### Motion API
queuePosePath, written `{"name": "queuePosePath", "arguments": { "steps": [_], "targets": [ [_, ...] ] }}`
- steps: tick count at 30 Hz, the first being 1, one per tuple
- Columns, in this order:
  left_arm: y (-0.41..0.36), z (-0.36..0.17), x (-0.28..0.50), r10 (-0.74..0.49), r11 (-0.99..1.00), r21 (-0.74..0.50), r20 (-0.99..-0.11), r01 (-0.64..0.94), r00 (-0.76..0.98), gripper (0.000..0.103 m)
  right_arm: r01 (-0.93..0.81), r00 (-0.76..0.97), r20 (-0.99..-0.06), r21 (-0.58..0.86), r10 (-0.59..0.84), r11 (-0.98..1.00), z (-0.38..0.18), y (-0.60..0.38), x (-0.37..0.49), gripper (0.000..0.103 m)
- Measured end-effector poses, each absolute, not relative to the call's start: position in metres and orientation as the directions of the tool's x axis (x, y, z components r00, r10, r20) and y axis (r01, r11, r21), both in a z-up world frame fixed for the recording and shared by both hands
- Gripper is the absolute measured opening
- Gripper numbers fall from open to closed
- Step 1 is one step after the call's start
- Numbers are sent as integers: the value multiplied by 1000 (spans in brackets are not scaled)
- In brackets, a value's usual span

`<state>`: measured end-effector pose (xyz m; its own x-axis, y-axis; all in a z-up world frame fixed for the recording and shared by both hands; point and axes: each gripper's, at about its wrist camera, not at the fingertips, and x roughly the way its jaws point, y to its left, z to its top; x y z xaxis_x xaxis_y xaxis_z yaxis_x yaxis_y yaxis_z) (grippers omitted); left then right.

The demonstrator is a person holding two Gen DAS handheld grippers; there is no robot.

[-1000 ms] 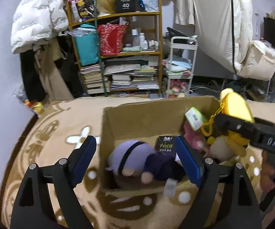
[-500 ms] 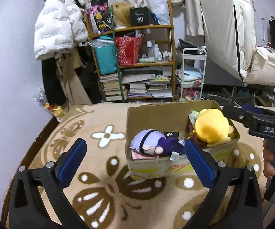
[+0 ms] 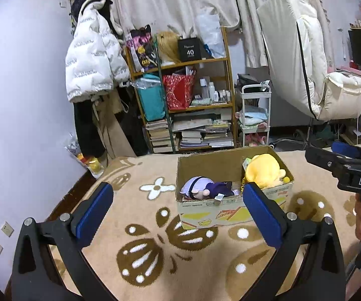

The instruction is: Organize soft objects

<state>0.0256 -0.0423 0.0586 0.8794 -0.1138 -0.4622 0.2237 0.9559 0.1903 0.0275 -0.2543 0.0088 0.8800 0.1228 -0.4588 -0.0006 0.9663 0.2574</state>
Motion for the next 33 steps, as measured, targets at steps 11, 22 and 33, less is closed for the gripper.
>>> {"name": "queuePosePath", "arguments": {
  "steps": [11, 22, 33],
  "targets": [
    [-29, 64, -18, -116, 958, 188, -436, 216, 893, 102, 6, 898, -433, 197, 82, 980, 20, -246, -26, 103],
    [-24, 42, -33, -95, 954, 216, -436, 207, 895, 102, 41, 902, -430, 158, 32, 987, 16, -246, -47, 103],
    [-24, 30, -21, -110, 957, 196, -444, 216, 889, 102, 55, 892, -451, 178, 32, 982, 8, -250, -39, 103]
  ]
}}
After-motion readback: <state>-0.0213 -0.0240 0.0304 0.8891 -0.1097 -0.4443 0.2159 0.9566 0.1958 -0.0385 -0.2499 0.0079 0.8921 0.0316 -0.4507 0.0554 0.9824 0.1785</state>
